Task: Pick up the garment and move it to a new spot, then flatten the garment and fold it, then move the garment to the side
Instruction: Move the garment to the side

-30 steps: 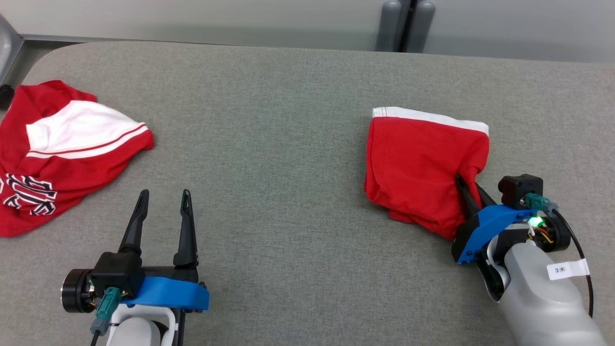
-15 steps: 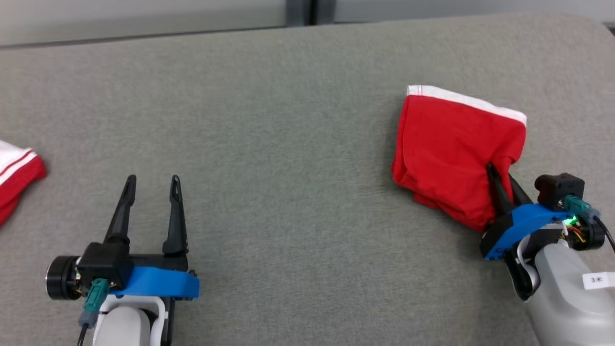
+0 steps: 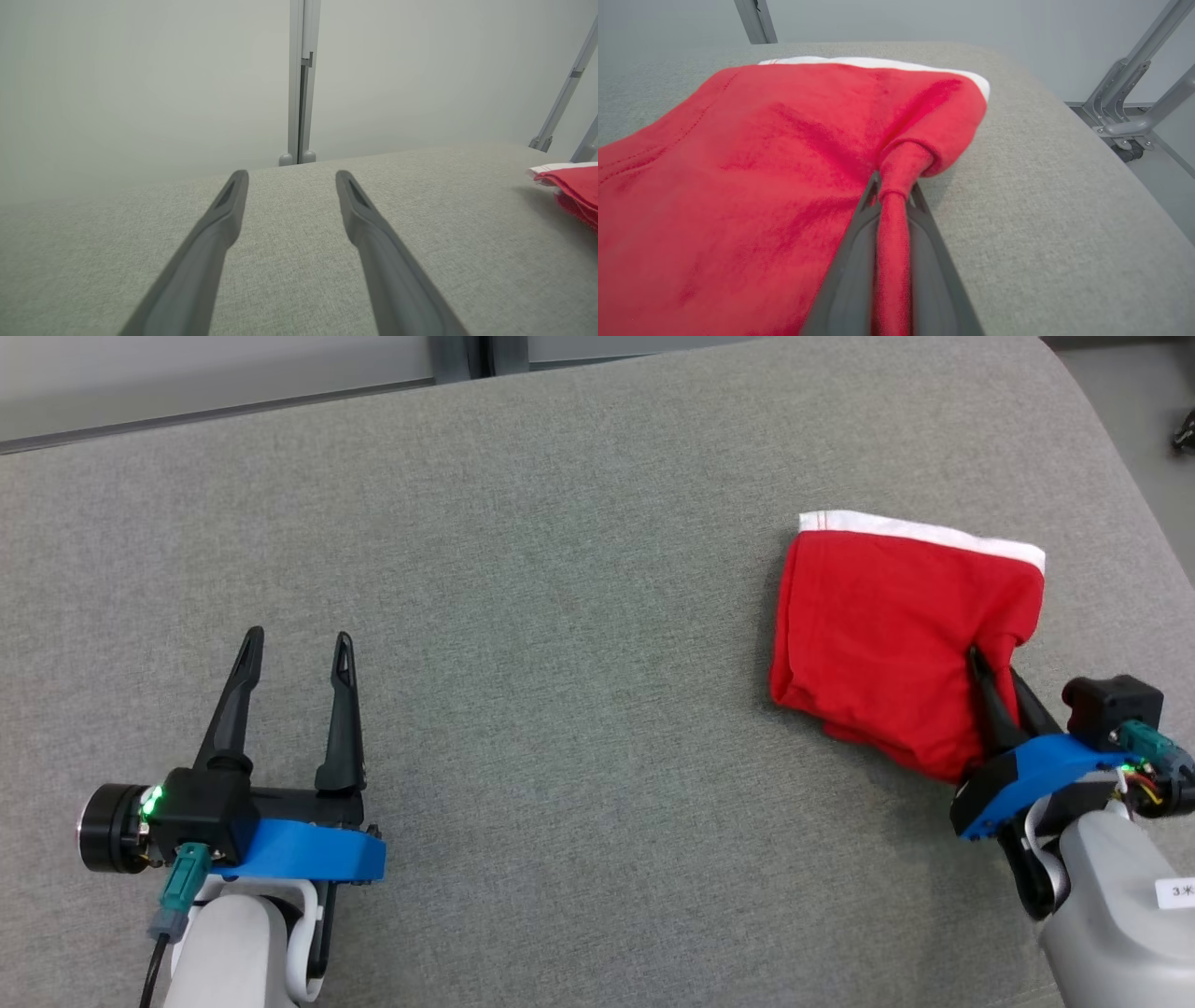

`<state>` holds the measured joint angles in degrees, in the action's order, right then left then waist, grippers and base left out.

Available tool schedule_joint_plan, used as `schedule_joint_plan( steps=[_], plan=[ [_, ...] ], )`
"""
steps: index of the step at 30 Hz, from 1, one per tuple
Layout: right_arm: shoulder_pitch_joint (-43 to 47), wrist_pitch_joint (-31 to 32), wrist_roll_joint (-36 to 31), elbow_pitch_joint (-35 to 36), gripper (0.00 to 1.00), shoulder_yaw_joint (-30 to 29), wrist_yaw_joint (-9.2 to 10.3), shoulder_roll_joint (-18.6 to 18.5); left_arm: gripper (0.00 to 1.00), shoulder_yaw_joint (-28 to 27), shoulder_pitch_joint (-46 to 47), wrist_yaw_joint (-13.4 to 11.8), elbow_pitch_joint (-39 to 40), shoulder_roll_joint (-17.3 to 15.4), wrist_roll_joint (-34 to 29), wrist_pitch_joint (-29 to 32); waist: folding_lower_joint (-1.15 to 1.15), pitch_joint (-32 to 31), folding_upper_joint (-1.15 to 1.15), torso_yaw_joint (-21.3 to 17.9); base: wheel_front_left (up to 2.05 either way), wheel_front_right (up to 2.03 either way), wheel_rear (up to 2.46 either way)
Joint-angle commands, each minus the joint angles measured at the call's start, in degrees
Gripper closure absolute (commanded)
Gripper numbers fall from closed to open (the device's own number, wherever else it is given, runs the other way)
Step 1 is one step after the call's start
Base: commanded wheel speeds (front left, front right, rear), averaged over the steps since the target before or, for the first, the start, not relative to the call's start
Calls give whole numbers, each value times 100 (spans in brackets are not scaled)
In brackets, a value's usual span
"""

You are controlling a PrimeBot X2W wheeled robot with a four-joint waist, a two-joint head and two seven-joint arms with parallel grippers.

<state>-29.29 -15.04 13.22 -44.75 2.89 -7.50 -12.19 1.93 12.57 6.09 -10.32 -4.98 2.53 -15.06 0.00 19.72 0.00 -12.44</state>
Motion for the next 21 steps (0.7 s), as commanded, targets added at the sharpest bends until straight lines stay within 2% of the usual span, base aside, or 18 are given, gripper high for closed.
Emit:
schedule_joint_plan(
  steps=[1,6,11,21],
  plan=[
    [-170,-19,-81,120,100,46,1,-60,0,5,121,18,42,-27,-9,-16,0,45,0,37,0,0,0],
    [-703,-17,-282,230,100,304,1,-288,0,0,225,20,102,-38,-15,-16,0,243,0,203,0,0,0],
    [-1474,149,-335,33,100,516,0,-744,0,54,383,35,243,-22,-19,-16,0,588,0,452,0,0,0],
    [-2865,537,-356,-656,100,853,1,-2030,0,297,822,71,691,4,-40,-16,0,1427,0,980,0,0,0]
  ],
)
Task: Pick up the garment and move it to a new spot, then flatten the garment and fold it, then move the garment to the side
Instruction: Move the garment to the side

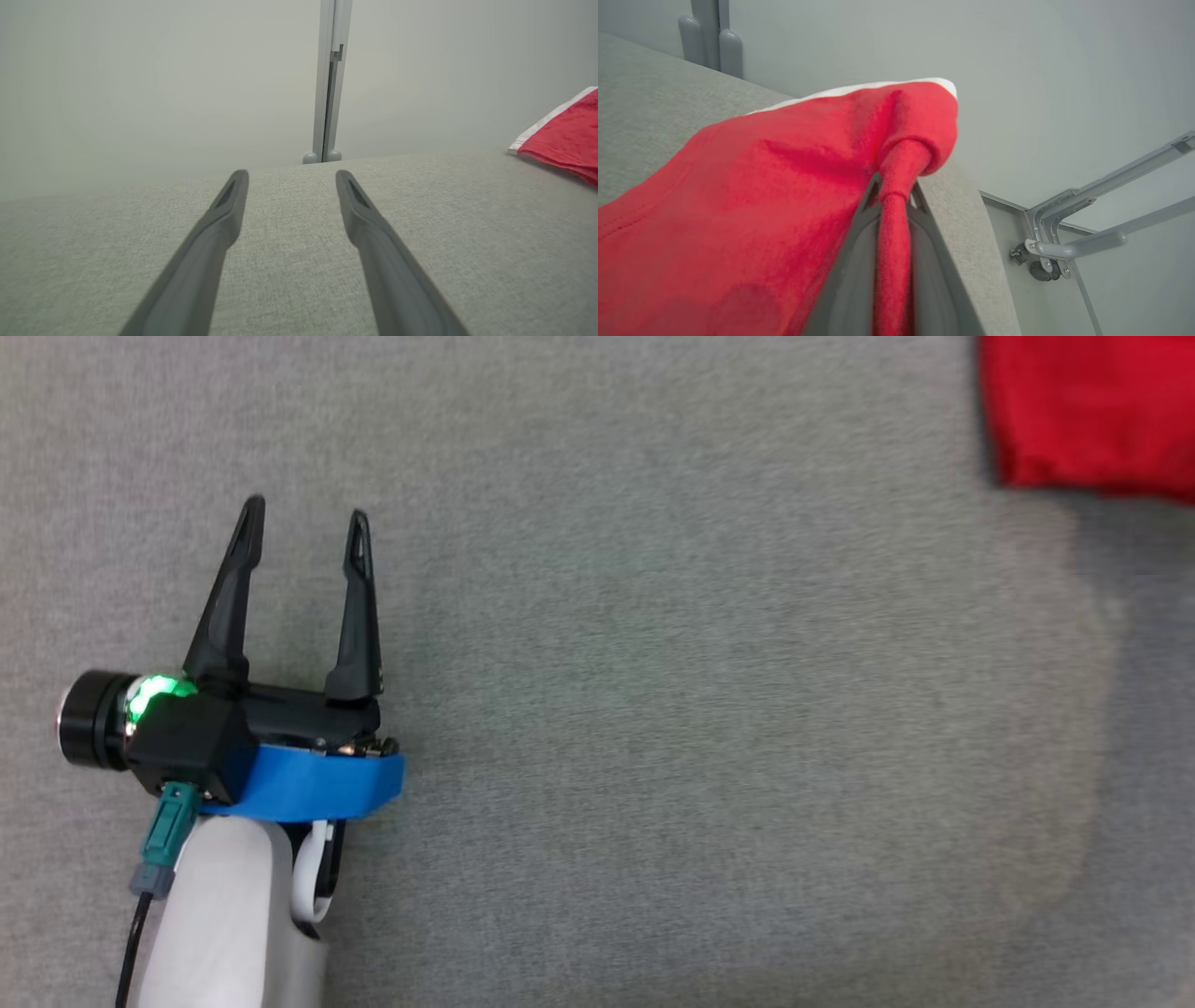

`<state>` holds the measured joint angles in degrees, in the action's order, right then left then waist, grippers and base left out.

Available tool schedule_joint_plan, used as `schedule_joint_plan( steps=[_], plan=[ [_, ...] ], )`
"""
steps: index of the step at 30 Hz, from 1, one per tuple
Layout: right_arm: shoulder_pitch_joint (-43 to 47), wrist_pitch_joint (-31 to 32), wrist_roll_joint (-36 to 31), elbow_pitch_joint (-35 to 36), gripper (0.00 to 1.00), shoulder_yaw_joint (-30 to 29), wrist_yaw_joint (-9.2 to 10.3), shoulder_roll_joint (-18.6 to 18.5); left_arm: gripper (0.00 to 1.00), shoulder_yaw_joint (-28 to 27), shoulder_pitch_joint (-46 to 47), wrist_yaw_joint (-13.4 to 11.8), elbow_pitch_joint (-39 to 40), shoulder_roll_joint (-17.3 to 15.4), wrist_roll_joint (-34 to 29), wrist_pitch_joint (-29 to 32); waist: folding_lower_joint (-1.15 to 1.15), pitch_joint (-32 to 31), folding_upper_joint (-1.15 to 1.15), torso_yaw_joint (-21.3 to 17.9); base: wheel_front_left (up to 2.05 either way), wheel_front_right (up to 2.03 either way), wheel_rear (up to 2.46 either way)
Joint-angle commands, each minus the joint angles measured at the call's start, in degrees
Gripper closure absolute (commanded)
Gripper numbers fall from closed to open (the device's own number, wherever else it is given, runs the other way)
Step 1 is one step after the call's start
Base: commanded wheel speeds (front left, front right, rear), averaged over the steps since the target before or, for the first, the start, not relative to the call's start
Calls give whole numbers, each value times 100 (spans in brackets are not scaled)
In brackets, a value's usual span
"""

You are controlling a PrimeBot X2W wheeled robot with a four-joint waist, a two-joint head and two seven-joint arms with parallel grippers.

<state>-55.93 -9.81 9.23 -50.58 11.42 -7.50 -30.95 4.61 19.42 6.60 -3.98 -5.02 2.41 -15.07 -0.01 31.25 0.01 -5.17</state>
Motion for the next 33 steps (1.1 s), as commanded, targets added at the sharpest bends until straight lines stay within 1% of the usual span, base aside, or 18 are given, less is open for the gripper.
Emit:
schedule_joint_plan(
  steps=[1,5,9,12,13,14,15,20,22,28,33],
  plan=[
    [-276,25,51,-156,100,10,1,-259,0,65,167,25,107,13,-32,-16,1,344,-1,295,0,0,0],
    [-705,58,27,-402,100,83,1,-630,0,111,262,29,302,21,-55,-15,1,557,-1,386,0,0,0],
    [-1031,204,-21,-666,100,241,1,-773,0,120,294,20,483,2,-74,-15,1,696,-1,380,0,0,0],
    [-1225,224,-32,-841,100,290,1,-769,0,126,299,21,556,-19,-79,-15,1,747,-1,375,0,0,0],
    [-1269,207,-57,-879,92,303,1,-747,0,125,298,21,568,-27,-78,-15,1,757,-1,372,0,0,0],
    [-1302,190,-85,-913,69,315,1,-731,0,126,298,22,577,-34,-80,-15,1,767,-1,367,0,0,0],
    [-1358,170,-107,-964,0,315,1,-735,0,130,300,22,583,-37,-82,-15,1,777,-1,366,0,0,0],
    [-1578,57,-236,-1334,0,272,1,-813,0,133,290,19,545,-41,-59,-15,1,717,-1,389,0,0,0],
    [-1603,-39,-279,-1460,0,250,1,-773,0,112,248,0,509,-37,-31,-15,1,631,-1,390,0,0,0],
    [-1474,-406,-332,-1526,0,141,1,-483,0,12,42,-51,382,-26,59,-15,1,201,-1,344,0,0,0],
    [-1046,-542,-230,-1150,0,7,1,-38,0,-122,-245,-98,236,-11,121,-15,1,-366,-1,272,0,0,0]
  ],
)
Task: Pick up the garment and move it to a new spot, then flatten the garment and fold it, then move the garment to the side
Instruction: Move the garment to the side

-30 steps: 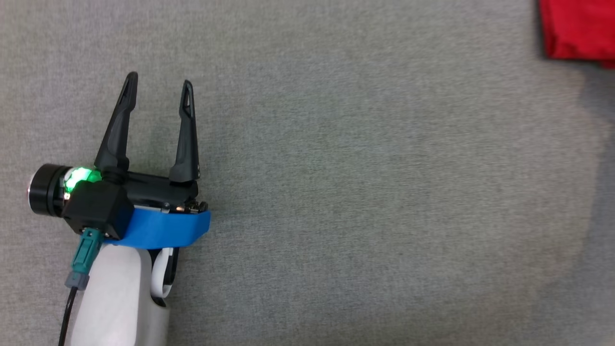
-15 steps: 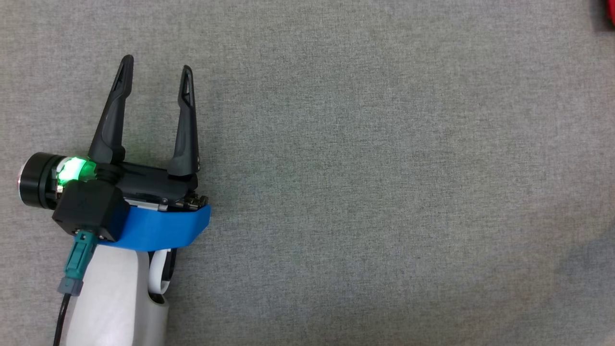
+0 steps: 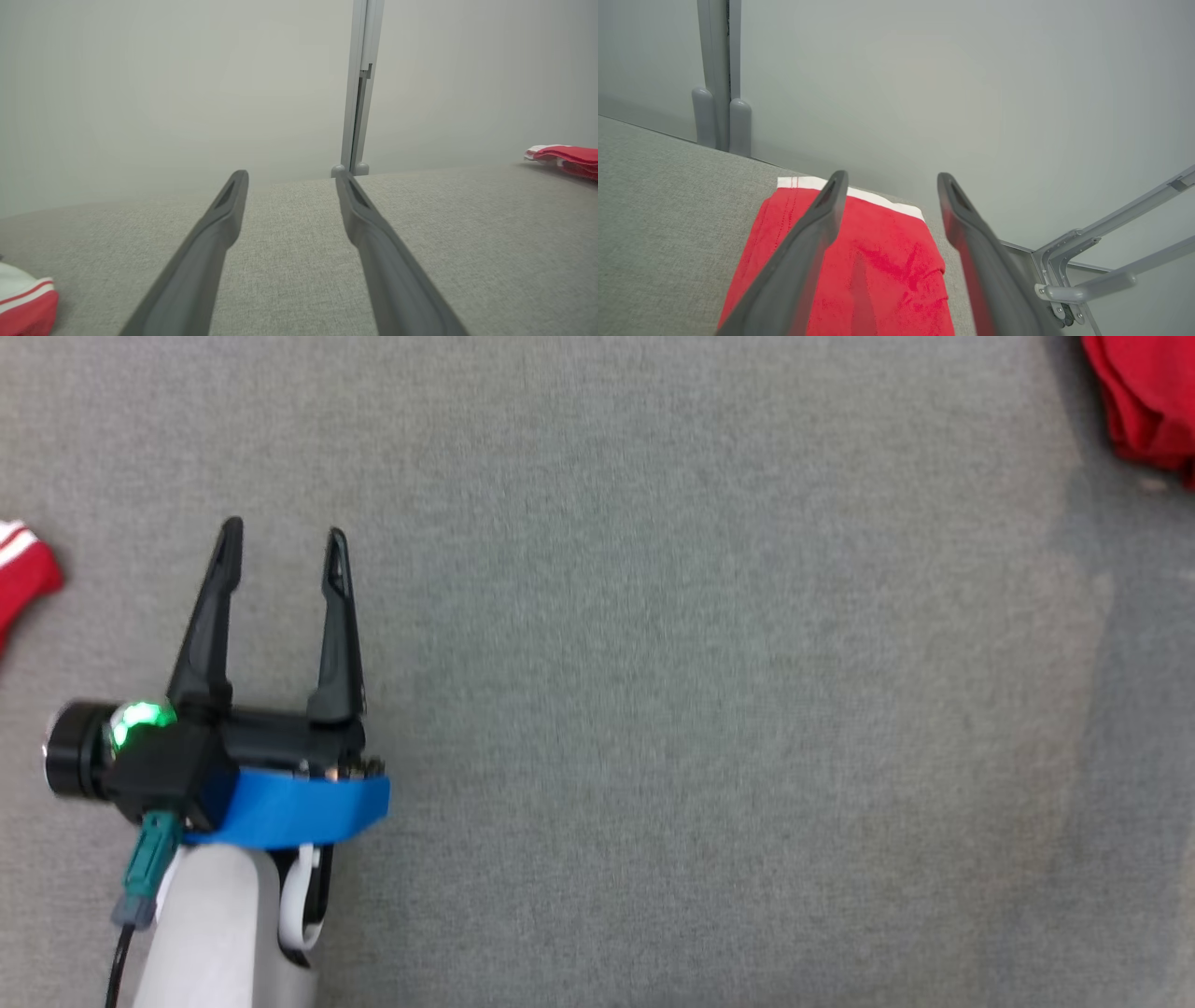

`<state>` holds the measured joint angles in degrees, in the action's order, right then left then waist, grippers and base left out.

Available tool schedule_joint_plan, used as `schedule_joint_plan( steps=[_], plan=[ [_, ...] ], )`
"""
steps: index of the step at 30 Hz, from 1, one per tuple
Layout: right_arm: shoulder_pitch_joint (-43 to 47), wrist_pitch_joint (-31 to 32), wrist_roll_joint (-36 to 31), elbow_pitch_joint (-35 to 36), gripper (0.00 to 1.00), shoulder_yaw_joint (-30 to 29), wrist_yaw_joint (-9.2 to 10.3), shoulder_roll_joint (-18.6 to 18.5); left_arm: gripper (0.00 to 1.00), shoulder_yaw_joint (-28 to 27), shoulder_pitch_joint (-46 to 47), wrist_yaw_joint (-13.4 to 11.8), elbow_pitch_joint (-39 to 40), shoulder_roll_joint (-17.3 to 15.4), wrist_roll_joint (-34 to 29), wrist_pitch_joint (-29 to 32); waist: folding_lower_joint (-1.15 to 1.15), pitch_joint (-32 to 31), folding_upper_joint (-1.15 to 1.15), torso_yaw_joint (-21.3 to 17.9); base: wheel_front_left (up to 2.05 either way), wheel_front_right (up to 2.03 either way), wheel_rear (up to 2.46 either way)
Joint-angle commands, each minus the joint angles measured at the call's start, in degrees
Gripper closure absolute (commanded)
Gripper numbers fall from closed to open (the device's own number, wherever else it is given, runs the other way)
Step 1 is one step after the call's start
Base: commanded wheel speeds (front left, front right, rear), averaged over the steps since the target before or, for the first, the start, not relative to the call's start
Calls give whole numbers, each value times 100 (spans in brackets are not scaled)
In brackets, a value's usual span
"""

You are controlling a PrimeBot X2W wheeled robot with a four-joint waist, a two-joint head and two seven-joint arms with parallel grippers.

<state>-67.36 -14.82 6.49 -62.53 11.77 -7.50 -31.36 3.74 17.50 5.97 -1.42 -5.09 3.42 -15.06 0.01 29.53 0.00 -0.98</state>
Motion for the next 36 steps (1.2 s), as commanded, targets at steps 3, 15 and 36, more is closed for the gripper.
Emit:
schedule_joint_plan(
  steps=[3,15,36],
  plan=[
    [531,-39,108,609,0,-105,0,296,0,-109,-263,-60,-93,12,61,-16,-1,-543,0,-171,0,0,0],
    [2514,-39,266,2427,0,-200,0,1155,0,-351,-1022,-110,-362,75,170,-16,-1,-1683,0,-102,0,0,0],
    [5663,-40,387,4285,0,-737,0,1907,0,-487,-1737,-120,-718,155,202,-16,-1,-2510,0,-7,0,0,0]
  ],
)
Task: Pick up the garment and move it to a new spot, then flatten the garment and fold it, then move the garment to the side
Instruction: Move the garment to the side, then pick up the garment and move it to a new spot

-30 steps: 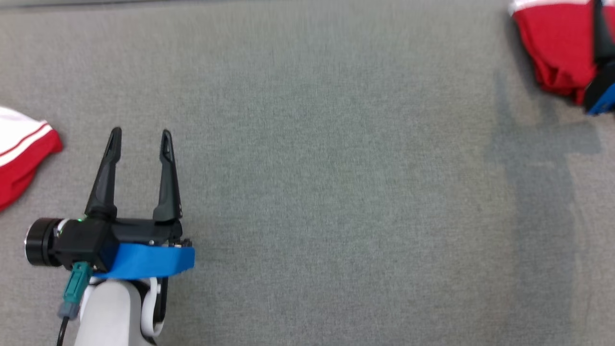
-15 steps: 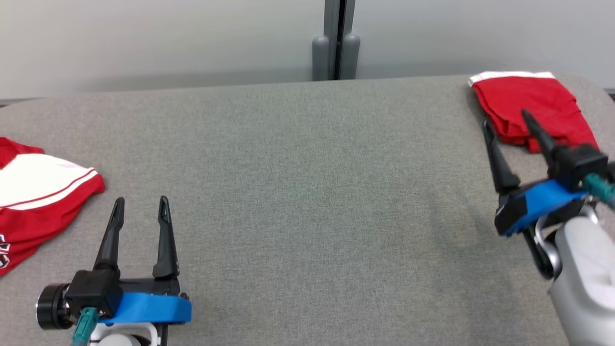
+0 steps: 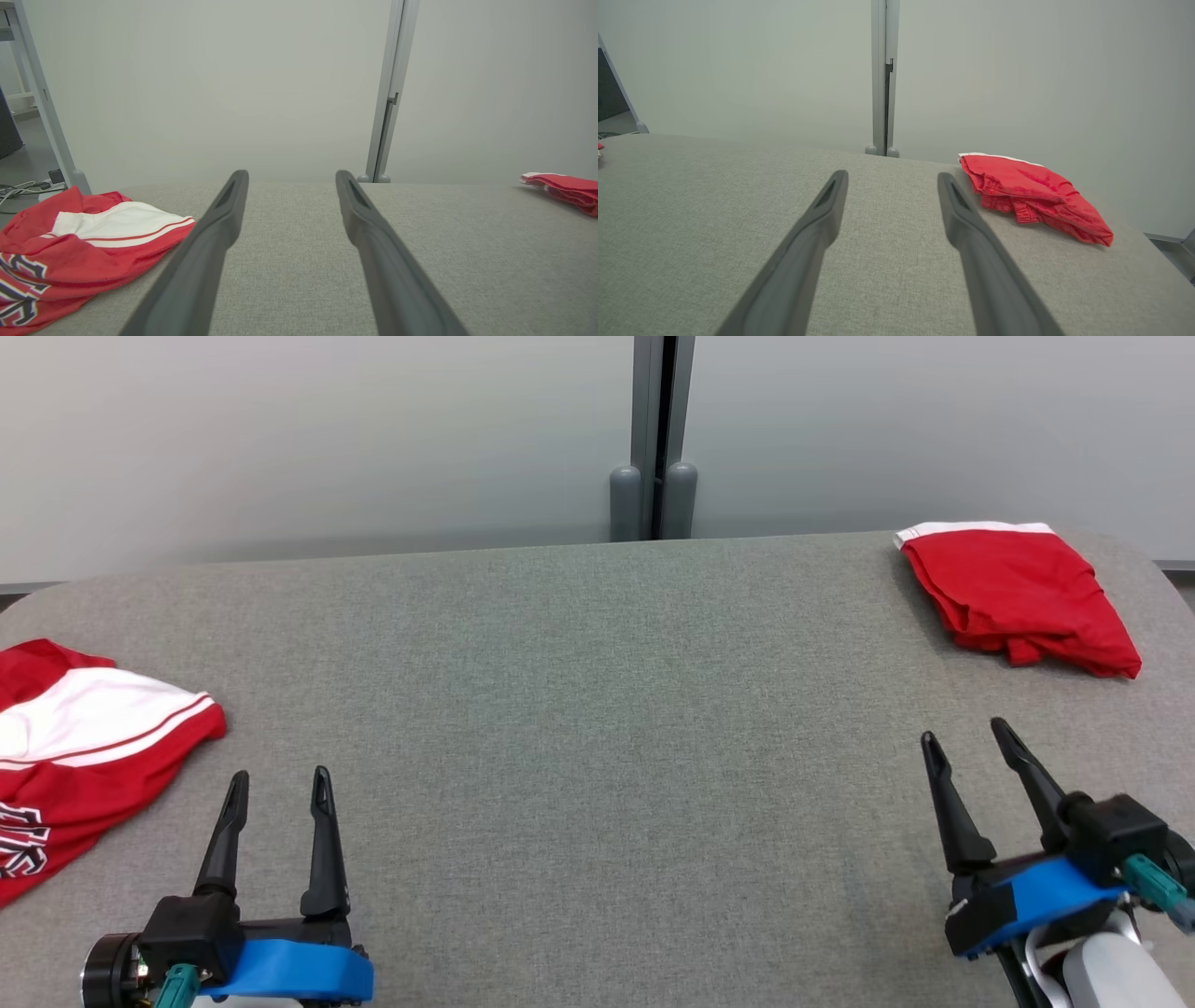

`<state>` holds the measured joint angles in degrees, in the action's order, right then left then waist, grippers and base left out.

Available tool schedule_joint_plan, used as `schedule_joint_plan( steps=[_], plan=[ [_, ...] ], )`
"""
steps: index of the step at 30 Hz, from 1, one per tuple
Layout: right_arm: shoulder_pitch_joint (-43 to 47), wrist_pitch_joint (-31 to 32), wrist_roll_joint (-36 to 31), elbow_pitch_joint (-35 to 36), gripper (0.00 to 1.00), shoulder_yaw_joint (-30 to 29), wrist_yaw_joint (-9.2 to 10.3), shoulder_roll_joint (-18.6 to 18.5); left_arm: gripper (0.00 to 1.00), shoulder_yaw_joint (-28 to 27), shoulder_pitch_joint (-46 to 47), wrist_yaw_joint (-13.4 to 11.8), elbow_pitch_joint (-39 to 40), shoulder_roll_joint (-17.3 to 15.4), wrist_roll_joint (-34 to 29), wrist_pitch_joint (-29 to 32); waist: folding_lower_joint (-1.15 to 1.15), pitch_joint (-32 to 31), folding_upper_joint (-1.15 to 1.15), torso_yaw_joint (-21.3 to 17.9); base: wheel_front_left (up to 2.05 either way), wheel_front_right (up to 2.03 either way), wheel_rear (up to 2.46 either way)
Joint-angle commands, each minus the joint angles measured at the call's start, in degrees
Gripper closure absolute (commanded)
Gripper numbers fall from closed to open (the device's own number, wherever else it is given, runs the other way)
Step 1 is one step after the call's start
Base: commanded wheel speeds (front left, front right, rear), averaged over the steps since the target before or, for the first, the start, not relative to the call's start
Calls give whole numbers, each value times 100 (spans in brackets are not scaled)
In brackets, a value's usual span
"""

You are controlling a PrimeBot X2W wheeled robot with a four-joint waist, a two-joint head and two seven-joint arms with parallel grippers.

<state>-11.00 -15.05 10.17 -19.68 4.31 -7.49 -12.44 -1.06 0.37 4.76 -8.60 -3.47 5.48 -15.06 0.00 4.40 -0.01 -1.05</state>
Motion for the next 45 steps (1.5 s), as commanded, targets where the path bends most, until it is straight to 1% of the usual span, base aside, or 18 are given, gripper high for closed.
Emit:
schedule_joint_plan(
  steps=[1,6,14,32,39,45],
  plan=[
    [133,-17,8,80,0,-62,-1,53,0,-12,-26,5,-11,-5,-2,-16,0,-12,1,6,0,0,0],
    [583,-17,-102,455,0,-277,-1,248,0,-41,-91,3,-46,7,-4,-16,0,-55,1,21,0,0,0],
    [966,35,-225,781,0,-468,-1,533,0,-48,-119,9,-112,22,-20,-16,0,-108,1,60,0,0,0],
    [1107,110,-228,905,0,-492,-1,596,0,-88,-100,51,-154,38,-70,-16,0,-155,1,203,0,0,0],
    [1114,103,-201,897,0,-394,-1,680,0,-100,-47,67,-183,21,-92,-16,0,-158,1,435,0,0,0],
    [1103,68,-140,865,0,-379,-1,735,0,-129,-18,53,-195,11,-95,-16,0,-136,1,801,0,0,0]
  ],
)
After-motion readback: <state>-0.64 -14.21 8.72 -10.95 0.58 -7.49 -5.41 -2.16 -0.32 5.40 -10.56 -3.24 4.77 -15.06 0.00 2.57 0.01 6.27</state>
